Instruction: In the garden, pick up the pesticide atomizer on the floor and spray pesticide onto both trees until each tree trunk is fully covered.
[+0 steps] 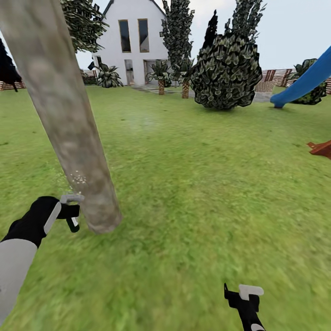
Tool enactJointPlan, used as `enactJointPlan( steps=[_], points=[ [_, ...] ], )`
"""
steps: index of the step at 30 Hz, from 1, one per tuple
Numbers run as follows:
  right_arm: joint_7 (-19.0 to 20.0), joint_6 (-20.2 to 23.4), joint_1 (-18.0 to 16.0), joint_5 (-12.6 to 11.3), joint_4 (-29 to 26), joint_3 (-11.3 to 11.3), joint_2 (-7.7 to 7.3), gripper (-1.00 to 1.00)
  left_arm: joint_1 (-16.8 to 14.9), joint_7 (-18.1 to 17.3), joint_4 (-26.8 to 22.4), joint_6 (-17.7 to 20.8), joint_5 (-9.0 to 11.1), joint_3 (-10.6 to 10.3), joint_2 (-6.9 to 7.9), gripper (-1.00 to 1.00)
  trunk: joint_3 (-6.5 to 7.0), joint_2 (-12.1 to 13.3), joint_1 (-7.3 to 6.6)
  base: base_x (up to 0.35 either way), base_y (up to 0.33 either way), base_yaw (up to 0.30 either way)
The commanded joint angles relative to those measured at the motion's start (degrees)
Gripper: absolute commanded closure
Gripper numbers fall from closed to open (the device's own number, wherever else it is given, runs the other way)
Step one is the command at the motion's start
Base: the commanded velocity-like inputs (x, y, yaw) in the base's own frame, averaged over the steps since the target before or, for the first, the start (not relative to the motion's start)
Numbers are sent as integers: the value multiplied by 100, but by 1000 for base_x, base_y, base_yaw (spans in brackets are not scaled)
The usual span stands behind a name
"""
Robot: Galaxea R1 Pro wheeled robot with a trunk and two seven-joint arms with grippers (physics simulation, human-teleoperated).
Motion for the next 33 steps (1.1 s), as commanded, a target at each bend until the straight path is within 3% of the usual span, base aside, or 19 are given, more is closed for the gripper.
enactJointPlan(
  steps=[1, 4, 8, 11, 15, 19, 23, 33],
  points=[
    [-5, -16, 0, -58, 1, 47, -1, -100, 10, -5, 191, -202, 30, 69, 1, 100, -4, -2, -2, 0, -64, 162],
    [-5, -16, 0, -58, 6, 47, -1, -100, 30, -2, 718, -633, 15, 178, -14, 100, -4, -2, -2, 0, -16, 40],
    [-5, -16, -1, -50, 9, 47, -1, -100, 54, -2, 799, -679, -3, 184, -197, 100, -4, -2, -2, 0, -1, 1],
    [-5, -16, 1, -53, 3, 47, -1, -100, 382, -2, 765, -690, 51, 188, -231, 100, -4, -2, -2, 0, 0, 0],
    [-5, -16, -2, -54, 5, 47, -1, -100, 617, 27, 784, -1407, 42, 201, -410, 100, -4, -2, -2, 110, -128, 0],
    [-5, -16, 0, -53, 6, 47, -1, -100, 681, 81, 798, -1522, 22, 214, -393, 100, -4, -2, -2, 226, -195, 0],
    [-5, -16, -2, -52, 4, 47, -1, -100, 766, 639, 802, -1532, 75, 214, -444, 100, -4, -2, -2, 236, -195, 85],
    [-5, -16, -2, -56, 4, 47, -1, -100, 770, 661, 793, -1534, 169, 222, -472, 100, -4, -2, -2, 161, -229, 117]
  ],
)
